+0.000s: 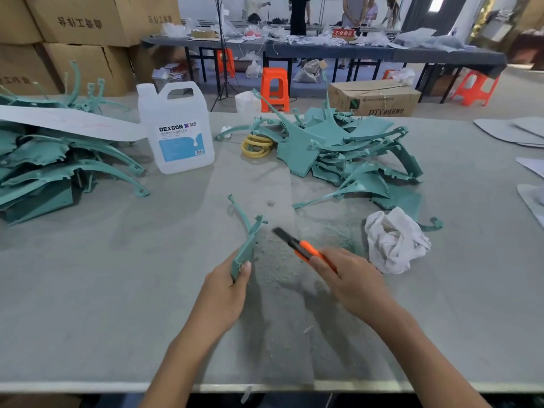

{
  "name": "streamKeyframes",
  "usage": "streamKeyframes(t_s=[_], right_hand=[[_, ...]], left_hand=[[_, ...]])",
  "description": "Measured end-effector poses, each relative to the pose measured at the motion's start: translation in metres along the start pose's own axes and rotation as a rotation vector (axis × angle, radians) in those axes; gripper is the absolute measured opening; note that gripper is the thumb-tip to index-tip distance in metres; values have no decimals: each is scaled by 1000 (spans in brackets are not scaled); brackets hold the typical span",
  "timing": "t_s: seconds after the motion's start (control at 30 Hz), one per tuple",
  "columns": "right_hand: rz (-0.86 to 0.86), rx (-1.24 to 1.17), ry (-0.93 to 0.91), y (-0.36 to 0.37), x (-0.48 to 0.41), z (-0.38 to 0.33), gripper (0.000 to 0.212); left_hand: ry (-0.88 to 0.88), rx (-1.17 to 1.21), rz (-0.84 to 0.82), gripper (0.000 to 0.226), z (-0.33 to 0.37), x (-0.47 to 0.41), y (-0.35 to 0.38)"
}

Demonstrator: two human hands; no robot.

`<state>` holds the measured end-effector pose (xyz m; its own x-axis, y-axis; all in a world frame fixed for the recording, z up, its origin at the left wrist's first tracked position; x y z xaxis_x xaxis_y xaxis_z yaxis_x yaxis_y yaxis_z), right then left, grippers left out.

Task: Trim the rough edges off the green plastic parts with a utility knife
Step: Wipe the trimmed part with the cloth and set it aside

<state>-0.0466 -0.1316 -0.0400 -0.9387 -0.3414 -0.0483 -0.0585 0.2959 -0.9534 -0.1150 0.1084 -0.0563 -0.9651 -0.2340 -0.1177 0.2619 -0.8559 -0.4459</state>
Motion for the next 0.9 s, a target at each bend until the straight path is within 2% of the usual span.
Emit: streamKeyframes(t_s=[0.07, 0.17, 0.23, 0.3, 0.4, 0.47, 0.57, 0.63, 0.7, 0.77, 0.83, 0.9], right_hand=[[12, 184, -38, 4, 6, 5, 39], [315, 316, -154, -12, 9, 15, 35], [455, 276, 28, -31, 1, 41, 35], [371, 173, 246, -42, -9, 72, 40], [147, 232, 349, -30, -10, 100, 42], [173, 237, 351, -24, -5, 106, 41], [333, -97, 324, -34, 0, 89, 39], [433, -359, 261, -49, 7, 56, 29], [573, -469, 87, -69, 25, -2, 18], [695, -473, -170, -80, 43, -60, 14], [742, -437, -420, -80, 48, -99, 20], [727, -405, -468, -83, 35, -114, 24]], left_hand=[[17, -4, 14, 28, 5, 3, -1], [35, 17, 34, 35, 19, 8, -4], [29, -4, 36, 32, 26, 12, -8], [24, -32, 11, 23, 33, 14, -11], [22, -53, -3, 17, 43, 16, -16], [25, -82, 25, 15, 47, 19, -18], [33, -93, 121, 21, 49, 21, -22], [50, -126, 124, 26, 53, 22, -20], [61, -154, 106, 23, 57, 20, -16], [78, -154, 92, 17, 63, 22, -11], [127, -156, 77, 25, 70, 28, -7], [185, -161, 40, 31, 81, 39, -5]])
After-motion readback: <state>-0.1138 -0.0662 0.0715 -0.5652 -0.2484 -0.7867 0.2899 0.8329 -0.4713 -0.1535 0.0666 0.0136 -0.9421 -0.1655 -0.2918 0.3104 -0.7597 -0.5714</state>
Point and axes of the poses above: each hand's wrist, its own x-axis away from the middle knuckle, its own y-axis out of the palm, z = x × y, the point moved 3 cm from there along -x, towards the middle knuckle, and after that the axes turned 6 degrees about x, right-handed, at the moved point
